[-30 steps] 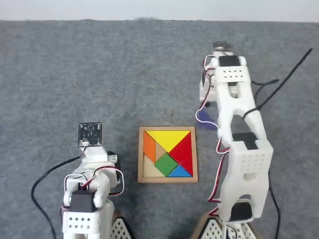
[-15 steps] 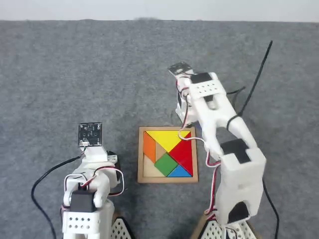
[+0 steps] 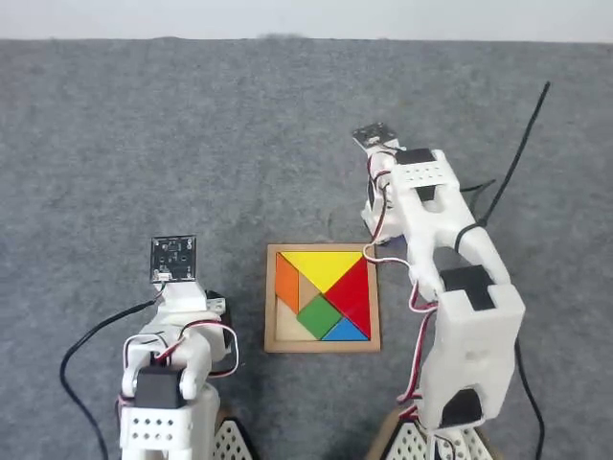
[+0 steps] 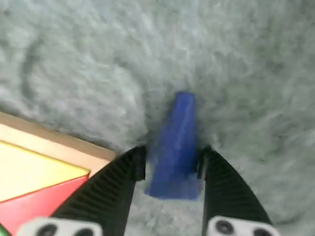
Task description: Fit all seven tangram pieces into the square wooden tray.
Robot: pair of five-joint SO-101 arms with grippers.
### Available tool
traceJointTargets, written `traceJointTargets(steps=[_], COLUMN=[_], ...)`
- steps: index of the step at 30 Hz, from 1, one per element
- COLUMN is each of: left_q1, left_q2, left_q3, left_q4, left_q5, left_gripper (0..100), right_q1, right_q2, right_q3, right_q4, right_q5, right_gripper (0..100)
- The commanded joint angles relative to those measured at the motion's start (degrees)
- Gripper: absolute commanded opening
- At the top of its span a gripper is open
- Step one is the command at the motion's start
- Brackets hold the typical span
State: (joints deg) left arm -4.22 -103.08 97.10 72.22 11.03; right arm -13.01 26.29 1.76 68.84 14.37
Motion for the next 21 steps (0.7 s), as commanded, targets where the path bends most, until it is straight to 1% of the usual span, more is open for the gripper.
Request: traceJointTargets(steps=[1,5,7,9,11,15,17,21], left_q1=[-0.4,-0.4,-0.4,-0.4,-0.4,-0.4,-0.4,-0.4], left_q2=[-1.1,-1.1,-1.1,-1.1,-1.1,-1.1,-1.1,-1.1], left_q3=[-0.7,-0.7,-0.7,-0.7,-0.7,-0.7,-0.7,-0.7], left_q4=[0.1,0.1,0.1,0.1,0.1,0.1,0.1,0.1], left_q5=[-0.5,-0.5,-0.5,-0.5,-0.5,-0.5,-0.5,-0.5], left_gripper=[1,1,1,1,1,1,1,1], right_q1=[1.5,1.5,2.1,2.9,4.4,4.4,2.2,-3.6], right_q2=[0.1,-0.1,-0.7,-2.2,-5.2,-15.9,-23.2,-41.3], right_q3=[-2.8,-2.9,-3.0,-3.0,-2.7,0.0,4.3,18.0], right_q4=[-0.3,-0.3,-0.3,-0.3,-0.3,2.0,2.5,1.5], right_q5=[1.5,1.1,-1.2,-3.3,-3.8,-3.9,-4.0,-4.8], right_gripper=[17.5,5.3,0.1,0.8,0.6,0.7,0.7,0.7])
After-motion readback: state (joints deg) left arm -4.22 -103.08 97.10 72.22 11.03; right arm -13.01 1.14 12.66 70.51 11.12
